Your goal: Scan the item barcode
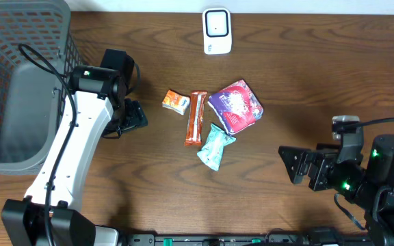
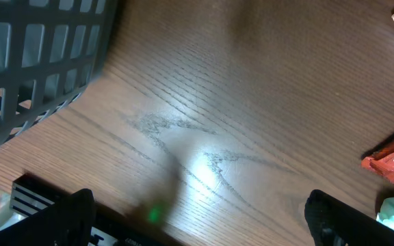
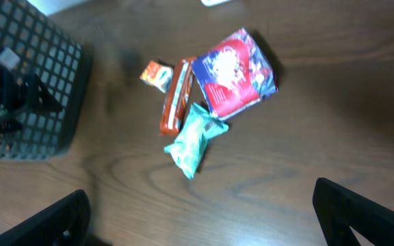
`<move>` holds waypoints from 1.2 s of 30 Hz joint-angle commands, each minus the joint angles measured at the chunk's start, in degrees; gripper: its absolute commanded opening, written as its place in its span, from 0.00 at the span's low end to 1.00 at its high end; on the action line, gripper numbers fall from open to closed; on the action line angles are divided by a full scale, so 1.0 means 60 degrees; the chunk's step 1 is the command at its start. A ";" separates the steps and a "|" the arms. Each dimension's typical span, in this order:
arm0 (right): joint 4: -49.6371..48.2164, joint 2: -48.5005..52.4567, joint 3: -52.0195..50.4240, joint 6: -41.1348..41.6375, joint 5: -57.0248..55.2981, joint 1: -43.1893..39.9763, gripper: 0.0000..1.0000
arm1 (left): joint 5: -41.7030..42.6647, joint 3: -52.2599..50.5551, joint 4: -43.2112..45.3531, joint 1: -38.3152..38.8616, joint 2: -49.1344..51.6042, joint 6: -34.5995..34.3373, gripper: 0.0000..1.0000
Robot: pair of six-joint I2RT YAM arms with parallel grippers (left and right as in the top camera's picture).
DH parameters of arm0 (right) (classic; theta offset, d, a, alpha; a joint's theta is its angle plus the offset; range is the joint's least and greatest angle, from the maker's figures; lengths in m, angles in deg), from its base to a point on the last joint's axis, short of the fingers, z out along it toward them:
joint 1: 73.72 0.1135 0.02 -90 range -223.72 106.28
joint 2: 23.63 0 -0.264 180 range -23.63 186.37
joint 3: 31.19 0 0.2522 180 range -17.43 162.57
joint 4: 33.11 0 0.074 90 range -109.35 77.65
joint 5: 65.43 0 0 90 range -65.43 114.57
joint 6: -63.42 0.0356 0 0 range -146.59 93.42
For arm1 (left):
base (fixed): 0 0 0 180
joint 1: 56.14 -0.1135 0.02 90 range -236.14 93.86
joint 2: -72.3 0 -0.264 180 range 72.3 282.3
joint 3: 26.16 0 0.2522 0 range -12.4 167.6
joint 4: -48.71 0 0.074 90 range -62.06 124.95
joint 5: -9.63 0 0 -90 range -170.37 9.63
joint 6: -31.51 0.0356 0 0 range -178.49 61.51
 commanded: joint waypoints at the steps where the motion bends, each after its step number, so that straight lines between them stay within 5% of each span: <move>1: -0.0178 -0.0025 0.0124 0.0535 0.0076 -0.0022 0.99 | -0.0025 -0.0040 -0.0036 -0.0051 -0.0033 -0.0113 0.98; 11: -0.1617 0.0168 0.0098 0.2645 0.0229 -0.0018 0.99 | -0.0025 -0.0040 -0.0036 -0.0051 -0.0033 -0.0117 0.98; 29: -0.1628 0.1647 0.0029 0.2594 0.0222 0.0025 0.99 | -0.0025 -0.0040 -0.0036 -0.0051 -0.0033 -0.0113 0.98; 36: -0.1712 0.3104 -0.0029 0.2357 0.0262 0.1064 0.99 | -0.0025 -0.0040 -0.0036 -0.0051 -0.0033 -0.0113 0.98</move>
